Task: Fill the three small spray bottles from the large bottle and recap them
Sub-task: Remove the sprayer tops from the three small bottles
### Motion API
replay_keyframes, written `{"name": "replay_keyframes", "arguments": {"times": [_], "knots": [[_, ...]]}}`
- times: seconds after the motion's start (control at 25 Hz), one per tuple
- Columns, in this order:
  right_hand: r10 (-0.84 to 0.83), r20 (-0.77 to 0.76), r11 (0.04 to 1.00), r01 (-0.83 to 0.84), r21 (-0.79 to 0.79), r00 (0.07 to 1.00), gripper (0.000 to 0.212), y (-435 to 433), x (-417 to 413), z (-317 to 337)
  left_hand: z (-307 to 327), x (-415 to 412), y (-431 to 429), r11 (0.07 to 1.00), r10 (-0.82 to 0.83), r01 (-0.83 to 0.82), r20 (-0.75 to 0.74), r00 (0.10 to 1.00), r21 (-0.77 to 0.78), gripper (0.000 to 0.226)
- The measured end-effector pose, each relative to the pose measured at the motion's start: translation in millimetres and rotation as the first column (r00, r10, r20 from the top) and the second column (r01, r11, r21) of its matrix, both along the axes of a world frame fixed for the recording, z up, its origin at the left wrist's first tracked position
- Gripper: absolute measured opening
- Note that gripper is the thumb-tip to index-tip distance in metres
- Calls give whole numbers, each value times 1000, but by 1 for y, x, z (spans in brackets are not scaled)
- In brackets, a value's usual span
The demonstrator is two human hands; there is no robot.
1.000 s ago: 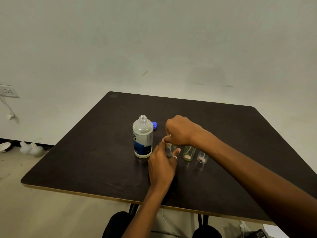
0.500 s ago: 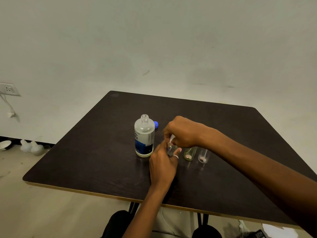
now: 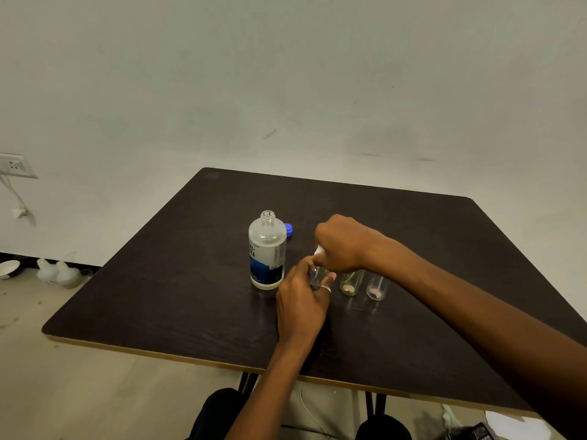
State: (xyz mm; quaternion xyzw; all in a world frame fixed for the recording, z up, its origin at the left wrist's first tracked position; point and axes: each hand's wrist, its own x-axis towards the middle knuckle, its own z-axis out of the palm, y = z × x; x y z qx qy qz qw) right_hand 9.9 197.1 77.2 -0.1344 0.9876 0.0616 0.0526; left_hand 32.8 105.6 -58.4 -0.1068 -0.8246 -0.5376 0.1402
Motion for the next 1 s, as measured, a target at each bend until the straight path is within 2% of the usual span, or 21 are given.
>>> {"name": "replay_keyframes", "arguments": {"times": [0.08,0.24,0.32,0.44,0.48,0.6,0.72,0.8,0.92,1.0], "knots": [[49,31,999,-48,-26,998,14,2,-1,3,-1,0,0,1000,4,-4,-16,1000,-9,32],[114,87,992,-109,-63,990,28,7,-4,6,-3,-2,1,1000,-5,5,5,1000,17,36],[49,48,997,-46,-58,998,23,6,-5,8,-3,-2,1,1000,-3,3,8,1000,11,36],[-46,-50,999,46,-1,998,37,2,-2,4,-3,-3,1,1000,4,-4,13,1000,1,36],[-30,-61,999,31,12,998,34,1,-1,3,-4,-3,1,1000,4,-4,17,1000,1,36],[38,37,999,-38,9,999,13,0,-1,3,-4,-3,1,1000,-3,3,1,1000,11,39],[79,98,995,-72,-73,992,25,5,-3,8,-4,-4,0,1000,-11,11,-3,1000,19,39],[49,49,997,-46,-68,998,20,5,-2,7,-5,-4,0,1000,-1,1,1,1000,4,37],[-20,-35,1000,19,-6,999,28,2,-3,3,-5,-4,1,1000,-3,3,7,1000,16,40],[27,11,999,-26,-40,1000,12,2,-4,4,-5,-4,1,1000,-13,13,2,1000,24,42]]}}
